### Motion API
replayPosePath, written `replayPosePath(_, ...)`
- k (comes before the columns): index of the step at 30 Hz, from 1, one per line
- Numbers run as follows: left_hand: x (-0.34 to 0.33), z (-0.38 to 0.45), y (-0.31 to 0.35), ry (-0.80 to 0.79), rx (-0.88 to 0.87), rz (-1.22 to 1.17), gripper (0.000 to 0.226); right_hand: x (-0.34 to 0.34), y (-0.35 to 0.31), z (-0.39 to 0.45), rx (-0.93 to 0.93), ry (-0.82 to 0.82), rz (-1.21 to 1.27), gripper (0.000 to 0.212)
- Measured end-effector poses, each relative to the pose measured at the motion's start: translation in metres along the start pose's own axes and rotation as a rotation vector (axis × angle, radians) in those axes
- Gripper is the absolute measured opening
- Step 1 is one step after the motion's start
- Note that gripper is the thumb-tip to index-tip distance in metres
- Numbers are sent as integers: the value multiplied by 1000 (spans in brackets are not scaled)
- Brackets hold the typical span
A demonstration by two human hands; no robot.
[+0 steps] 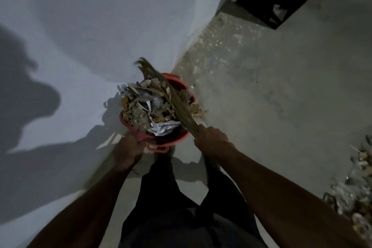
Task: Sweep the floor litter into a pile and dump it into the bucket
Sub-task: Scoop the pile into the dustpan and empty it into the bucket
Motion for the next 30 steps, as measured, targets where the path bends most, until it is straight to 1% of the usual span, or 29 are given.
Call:
replayPosePath(3,1,38,2,-58,-46,85,39,-17,-13,20,-102,-9,76,33)
replayPosePath(7,-3,84,9,-101,-72,192,43,-41,-20,45,-188,-44,115,38)
replayPosePath(9,-9,101,17,-119,-85,250,40,-49,-20,56,-224,-48,135,40)
replayPosePath(12,-22,125,29,-139,-101,311,35,-61,-19,72,-253,-75,146,50)
replayPosePath(16,-50,155,47,-174,-129,411,26,-85,-12,99,-283,-166,144,47)
replayPosePath(18,-67,167,59,-194,-166,459,27,-96,-4,112,-324,-182,159,53)
replayPosePath(20,-81,177,71,-200,-206,512,32,-104,4,118,-372,-164,186,53)
replayPosePath(22,-87,183,79,-187,-209,569,37,-109,12,118,-402,-131,204,46)
replayPosePath(24,-88,188,85,-160,-238,640,38,-112,16,114,-407,-109,210,44)
replayPosePath(27,-81,181,90,-158,-308,712,38,-116,16,103,-401,-108,221,51)
replayPosePath(28,-79,184,87,-157,-301,709,38,-116,14,98,-398,-114,226,54)
replayPosePath(30,-69,179,84,-209,-256,680,38,-116,10,87,-394,-121,248,59)
Point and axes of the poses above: each hand's wrist, its own z-axis towards the middle knuckle, its own x-axis out of the back of the hand, y = z × x, the point moved 7 cm from there along z, towards the middle knuckle, and after that the axes turned 11 degrees about x, right-handed, at the moved point
